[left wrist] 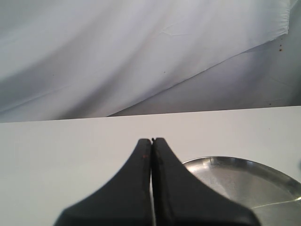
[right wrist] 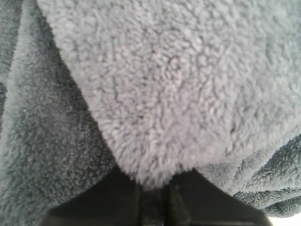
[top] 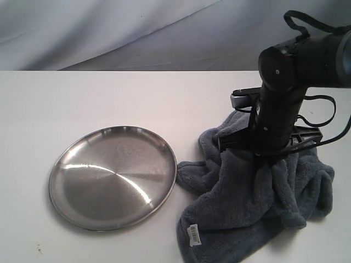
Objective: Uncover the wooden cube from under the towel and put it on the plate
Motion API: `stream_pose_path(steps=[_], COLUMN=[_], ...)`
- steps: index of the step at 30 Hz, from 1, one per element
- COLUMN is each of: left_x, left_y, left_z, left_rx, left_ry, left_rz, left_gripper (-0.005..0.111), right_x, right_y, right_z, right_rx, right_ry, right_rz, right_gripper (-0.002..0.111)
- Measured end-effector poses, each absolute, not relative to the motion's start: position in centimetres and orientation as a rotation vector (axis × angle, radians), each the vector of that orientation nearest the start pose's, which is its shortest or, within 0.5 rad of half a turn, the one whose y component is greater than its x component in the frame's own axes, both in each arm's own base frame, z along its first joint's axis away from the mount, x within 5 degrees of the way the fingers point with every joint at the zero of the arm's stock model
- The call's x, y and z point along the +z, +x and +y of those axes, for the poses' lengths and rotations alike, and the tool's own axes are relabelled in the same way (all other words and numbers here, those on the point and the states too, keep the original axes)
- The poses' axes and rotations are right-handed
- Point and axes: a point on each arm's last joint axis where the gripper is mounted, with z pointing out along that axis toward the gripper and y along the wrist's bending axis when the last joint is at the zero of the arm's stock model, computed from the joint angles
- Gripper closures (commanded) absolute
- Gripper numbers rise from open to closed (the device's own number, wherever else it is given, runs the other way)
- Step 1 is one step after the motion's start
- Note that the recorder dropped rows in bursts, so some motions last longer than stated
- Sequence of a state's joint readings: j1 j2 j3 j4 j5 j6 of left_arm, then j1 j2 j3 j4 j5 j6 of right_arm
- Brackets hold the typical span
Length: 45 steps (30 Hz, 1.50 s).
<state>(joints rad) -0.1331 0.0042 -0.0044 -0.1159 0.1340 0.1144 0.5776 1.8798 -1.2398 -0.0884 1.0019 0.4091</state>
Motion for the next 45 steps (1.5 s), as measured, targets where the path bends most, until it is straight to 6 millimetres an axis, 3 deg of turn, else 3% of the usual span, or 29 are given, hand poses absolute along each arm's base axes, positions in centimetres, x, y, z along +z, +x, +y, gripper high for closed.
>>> stream_pose_path(steps=[5,14,30,36,45], left_x=[20.2,20.2,20.2,20.2,20.2], left_y=[5.6,5.6,5.6,5.6,5.6], left_z=[-0.9,-0.9,-0.9,-0.9,-0.9], left_rx=[-0.116,-0.116,-0.116,-0.116,-0.116], left_ry=[0.119,0.119,0.119,0.119,0.119], left_rz=[1.613,1.613,1.613,1.613,1.613], left_gripper=[0.107,0.107,0.107,0.107,0.107], right_x=[19.2,25.0,35.4,36.9,37.9], right_y=[28.9,27.3,22.5,21.7,22.1], right_z=[19.0,17.9,13.5,12.3,12.6], right_rx=[-0.069,0.029,0.1,0.07,0.137], right_ry=[-0.384,-0.366,-0.274,-0.229,-0.205], right_rz=[3.029,2.899,2.568,2.493,2.411], right_gripper=[0.108,0.108,0.108,0.108,0.108])
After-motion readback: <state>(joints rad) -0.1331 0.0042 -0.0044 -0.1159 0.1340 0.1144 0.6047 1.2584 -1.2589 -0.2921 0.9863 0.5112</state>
